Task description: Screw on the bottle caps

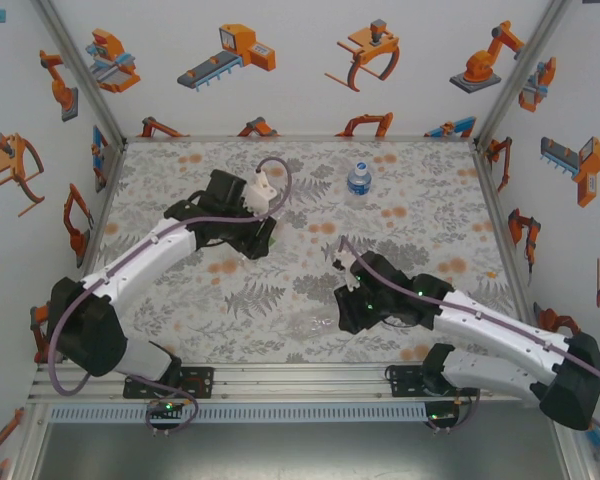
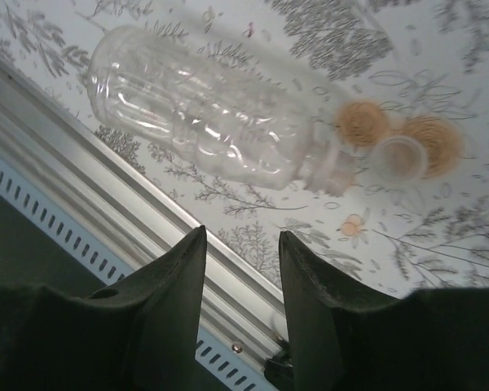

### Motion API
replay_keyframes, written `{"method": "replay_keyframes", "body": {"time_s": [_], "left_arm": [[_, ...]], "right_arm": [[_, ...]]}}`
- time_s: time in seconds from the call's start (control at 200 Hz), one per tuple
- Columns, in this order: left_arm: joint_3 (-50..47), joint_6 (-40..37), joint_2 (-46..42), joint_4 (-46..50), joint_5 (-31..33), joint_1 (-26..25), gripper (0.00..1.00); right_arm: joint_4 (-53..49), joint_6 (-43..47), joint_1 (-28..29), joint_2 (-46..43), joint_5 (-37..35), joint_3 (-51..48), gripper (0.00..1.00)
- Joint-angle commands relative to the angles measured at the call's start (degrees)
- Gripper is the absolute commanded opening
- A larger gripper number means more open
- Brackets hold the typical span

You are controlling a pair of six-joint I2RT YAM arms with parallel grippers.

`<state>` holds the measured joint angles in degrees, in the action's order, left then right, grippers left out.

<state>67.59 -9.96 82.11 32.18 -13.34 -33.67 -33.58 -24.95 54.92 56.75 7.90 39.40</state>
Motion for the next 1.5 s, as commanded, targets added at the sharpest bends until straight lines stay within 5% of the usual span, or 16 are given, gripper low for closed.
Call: {"method": "replay_keyframes", "body": {"time_s": [0.0,0.436,1.031,1.492], "left_arm": [[3.19,-3.07,-2.21,6.74,-2.16,0.92,0.17],[-4.64,-3.85,-7.62,1.4,-3.45,4.68,0.17],[-4.46,-4.63,-7.23,1.14,-4.07,4.7,0.18],[-5.19,-5.6,-8.12,0.57,-3.3,4.67,0.16]], "right_arm": [[6.53,-6.23,2.81,1.8,-2.09,-2.58,0.45],[16.18,-18.67,7.77,12.81,-13.02,-2.92,0.52],[20.42,-14.28,7.66,20.5,-19.48,3.18,0.56],[7.58,-14.08,-2.69,8.25,-17.29,3.68,0.57]]}}
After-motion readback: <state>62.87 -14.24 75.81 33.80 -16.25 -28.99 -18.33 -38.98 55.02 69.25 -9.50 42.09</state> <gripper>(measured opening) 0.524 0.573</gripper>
